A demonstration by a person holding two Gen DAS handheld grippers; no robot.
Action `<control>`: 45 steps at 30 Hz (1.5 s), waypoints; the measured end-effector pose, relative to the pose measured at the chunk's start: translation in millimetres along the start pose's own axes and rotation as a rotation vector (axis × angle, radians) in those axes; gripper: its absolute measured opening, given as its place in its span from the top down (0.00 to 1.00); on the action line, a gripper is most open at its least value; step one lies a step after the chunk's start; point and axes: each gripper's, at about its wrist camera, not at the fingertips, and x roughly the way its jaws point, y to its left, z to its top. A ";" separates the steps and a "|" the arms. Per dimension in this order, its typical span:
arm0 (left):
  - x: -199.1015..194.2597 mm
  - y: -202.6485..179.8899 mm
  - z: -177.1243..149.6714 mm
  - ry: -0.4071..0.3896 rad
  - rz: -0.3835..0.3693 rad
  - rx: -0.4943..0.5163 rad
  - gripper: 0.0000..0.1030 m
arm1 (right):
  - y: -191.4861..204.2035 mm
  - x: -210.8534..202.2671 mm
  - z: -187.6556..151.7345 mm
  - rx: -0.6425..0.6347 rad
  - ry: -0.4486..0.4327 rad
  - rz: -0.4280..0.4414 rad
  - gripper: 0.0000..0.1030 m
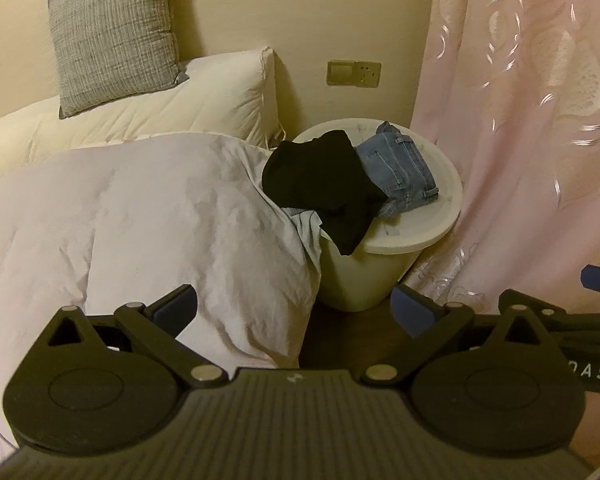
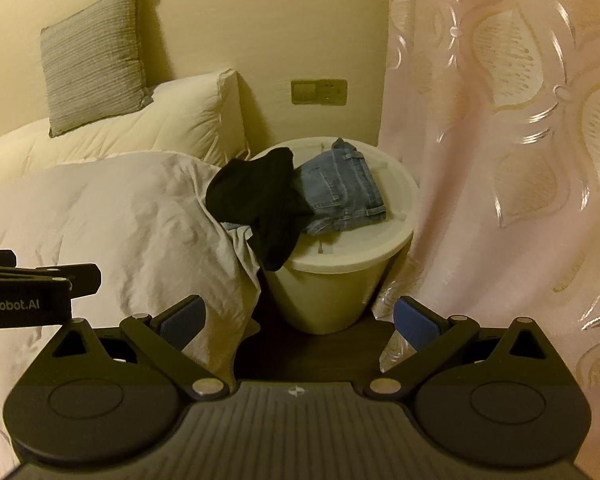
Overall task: Fold clothes
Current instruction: 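Move both grippers toward the black garment on the white hamper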
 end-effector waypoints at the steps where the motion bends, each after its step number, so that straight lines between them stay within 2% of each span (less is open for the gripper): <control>1: 0.9 0.5 0.3 0.006 0.000 -0.005 0.01 | 1.3 0.2 -0.3 -0.002 0.000 0.001 0.00; 11: 6.2 -0.8 1.7 0.040 -0.029 -0.004 0.01 | 3.8 1.4 1.6 -0.015 0.019 -0.002 0.00; 21: 19.0 21.8 17.4 0.022 -0.032 0.029 0.01 | 13.5 15.4 16.8 0.018 0.018 -0.011 0.00; 27: 40.0 39.8 25.6 0.028 -0.054 0.035 0.01 | 22.8 26.8 30.0 0.027 0.034 -0.049 0.00; 38: 58.6 43.9 34.8 0.027 -0.133 0.064 0.01 | 26.7 34.5 32.9 0.039 0.071 -0.148 0.00; 45: 65.6 52.3 33.8 0.046 -0.153 0.038 0.01 | 32.5 37.2 34.0 0.041 0.086 -0.149 0.00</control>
